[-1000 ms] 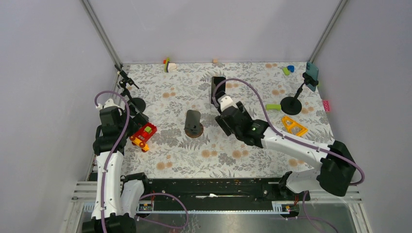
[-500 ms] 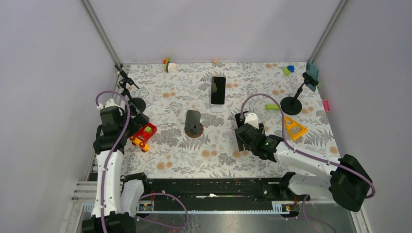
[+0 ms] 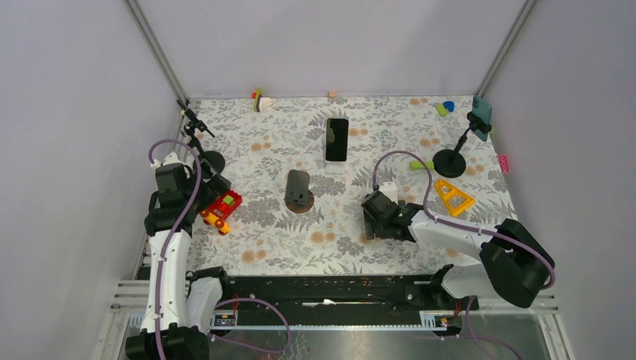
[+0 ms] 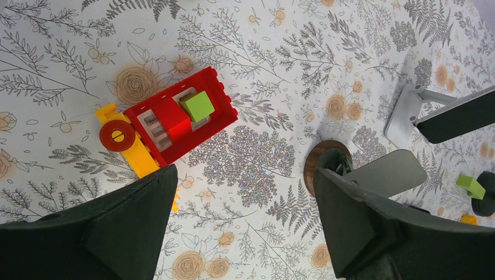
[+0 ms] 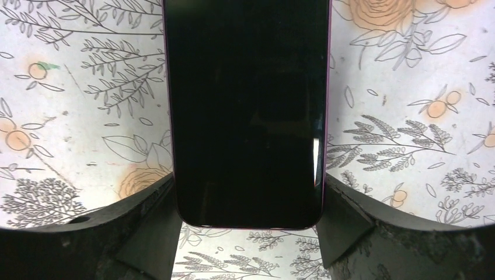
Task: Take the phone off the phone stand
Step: Place the phone at the center of the board.
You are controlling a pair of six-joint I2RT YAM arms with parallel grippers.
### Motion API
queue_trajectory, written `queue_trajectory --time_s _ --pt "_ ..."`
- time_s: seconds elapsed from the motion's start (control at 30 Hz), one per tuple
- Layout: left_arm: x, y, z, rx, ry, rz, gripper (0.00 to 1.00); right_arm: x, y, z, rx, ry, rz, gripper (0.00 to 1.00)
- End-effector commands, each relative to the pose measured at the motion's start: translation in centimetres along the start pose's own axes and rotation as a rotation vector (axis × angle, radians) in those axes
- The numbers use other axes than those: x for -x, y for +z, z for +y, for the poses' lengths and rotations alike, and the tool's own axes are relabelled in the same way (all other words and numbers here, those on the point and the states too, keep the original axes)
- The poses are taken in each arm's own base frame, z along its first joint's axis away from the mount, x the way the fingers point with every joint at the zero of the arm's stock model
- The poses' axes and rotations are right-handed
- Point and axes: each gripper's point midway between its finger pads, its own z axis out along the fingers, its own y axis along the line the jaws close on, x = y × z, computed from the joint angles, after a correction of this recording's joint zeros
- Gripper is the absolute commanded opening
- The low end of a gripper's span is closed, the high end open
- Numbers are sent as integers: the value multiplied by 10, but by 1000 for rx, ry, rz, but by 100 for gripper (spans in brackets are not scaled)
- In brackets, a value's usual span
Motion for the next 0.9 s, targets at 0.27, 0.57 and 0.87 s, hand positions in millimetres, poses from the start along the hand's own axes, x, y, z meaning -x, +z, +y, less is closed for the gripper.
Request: queue_trajectory --time_s 0.27,0.57,0.87 --pt "10 1 -5 -22 23 -43 94 5 -1 19 80 150 159 29" --pt "9 1 -5 -22 24 -39 94 7 -3 12 55 157 149 71" --pt "9 1 -4 -16 20 -41 94 10 -5 6 43 136 121 89"
